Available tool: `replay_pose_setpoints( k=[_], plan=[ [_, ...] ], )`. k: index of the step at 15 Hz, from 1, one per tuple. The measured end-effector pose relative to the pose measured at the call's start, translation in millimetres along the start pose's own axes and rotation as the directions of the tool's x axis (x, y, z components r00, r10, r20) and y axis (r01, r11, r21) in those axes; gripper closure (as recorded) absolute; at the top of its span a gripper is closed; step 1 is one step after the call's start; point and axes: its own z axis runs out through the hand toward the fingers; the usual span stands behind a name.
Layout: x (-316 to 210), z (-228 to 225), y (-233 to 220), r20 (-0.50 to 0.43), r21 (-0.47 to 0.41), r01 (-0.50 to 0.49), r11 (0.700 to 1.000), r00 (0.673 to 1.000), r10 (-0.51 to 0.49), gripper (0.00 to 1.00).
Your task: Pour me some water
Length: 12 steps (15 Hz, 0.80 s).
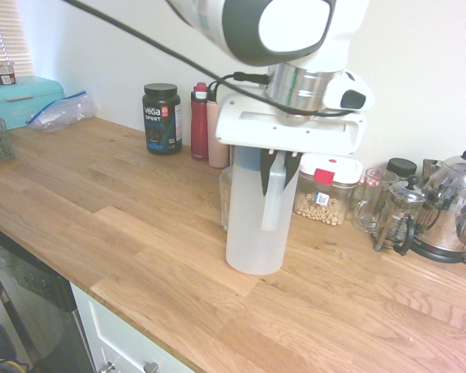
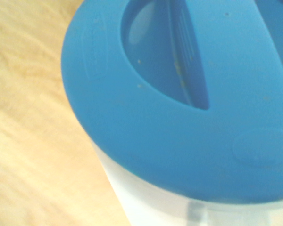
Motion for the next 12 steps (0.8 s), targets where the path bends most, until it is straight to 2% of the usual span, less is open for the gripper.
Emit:
replay_pose_setpoints(
  k=[2, 5, 7, 9, 12],
  plan=[
    [21.9, -11.2, 1.3, 0.010, -0.012, 0.047, 0.999, 0.999, -0.047, 1.00],
    [40.1, -19.6, -13.1, 0.046, -0.076, 0.183, 0.980, 0.983, -0.180, 1.00],
    [47.2, -18.7, -36.6, 0.095, -0.151, 0.272, 0.950, 0.961, -0.260, 1.00],
    [51.7, -14.8, -59.7, 0.154, -0.230, 0.358, 0.905, 0.932, -0.329, 1.00],
    [54.8, -13.1, -77.8, 0.215, -0.315, 0.434, 0.844, 0.899, -0.382, 1.00]
  ],
)
